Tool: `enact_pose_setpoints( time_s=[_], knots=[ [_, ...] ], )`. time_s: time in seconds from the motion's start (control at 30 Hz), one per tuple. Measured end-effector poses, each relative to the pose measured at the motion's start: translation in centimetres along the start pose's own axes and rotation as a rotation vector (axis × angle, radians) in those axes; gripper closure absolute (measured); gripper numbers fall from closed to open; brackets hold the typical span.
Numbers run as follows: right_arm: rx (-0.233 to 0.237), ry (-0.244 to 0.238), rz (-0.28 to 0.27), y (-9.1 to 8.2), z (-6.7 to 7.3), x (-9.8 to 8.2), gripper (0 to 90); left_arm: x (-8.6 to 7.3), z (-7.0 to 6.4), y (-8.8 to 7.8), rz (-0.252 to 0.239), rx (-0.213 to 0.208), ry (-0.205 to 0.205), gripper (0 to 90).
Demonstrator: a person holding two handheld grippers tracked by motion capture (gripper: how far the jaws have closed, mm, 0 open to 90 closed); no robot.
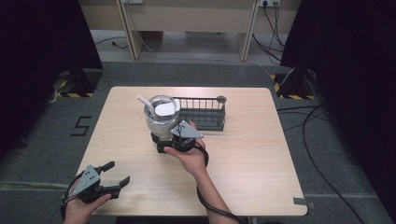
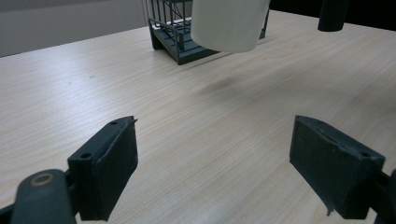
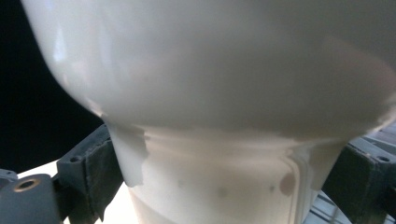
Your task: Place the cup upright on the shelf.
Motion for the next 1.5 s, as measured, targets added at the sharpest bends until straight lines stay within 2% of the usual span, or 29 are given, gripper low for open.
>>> enact_pose_setpoints(
  time_s=[0.7,1.17,1.5],
  knots=[
    [-0.102,0.017,-0.022,-2.0,-3.1,1.9,10.7,0.0,0.0,0.0,-0.003,-0.004,-0.005,14.9],
    [-0.193,0.018,-0.028,-3.8,-6.1,3.2,10.7,0.0,-0.1,0.1,-0.004,-0.008,-0.009,14.8],
    [-0.234,0.015,-0.027,-4.5,-7.7,4.1,10.8,0.0,-0.1,0.1,-0.007,-0.011,-0.016,14.8]
  ],
)
Point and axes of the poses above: each handheld gripper's, and its own axes: y roughly forward along the jaws, x roughly out of its top, z roughly to its left, the point moved 3 cm from there along y, roughly forward along the jaws, and after that the axes turned 3 degrees about y, right-handed, at the moved point
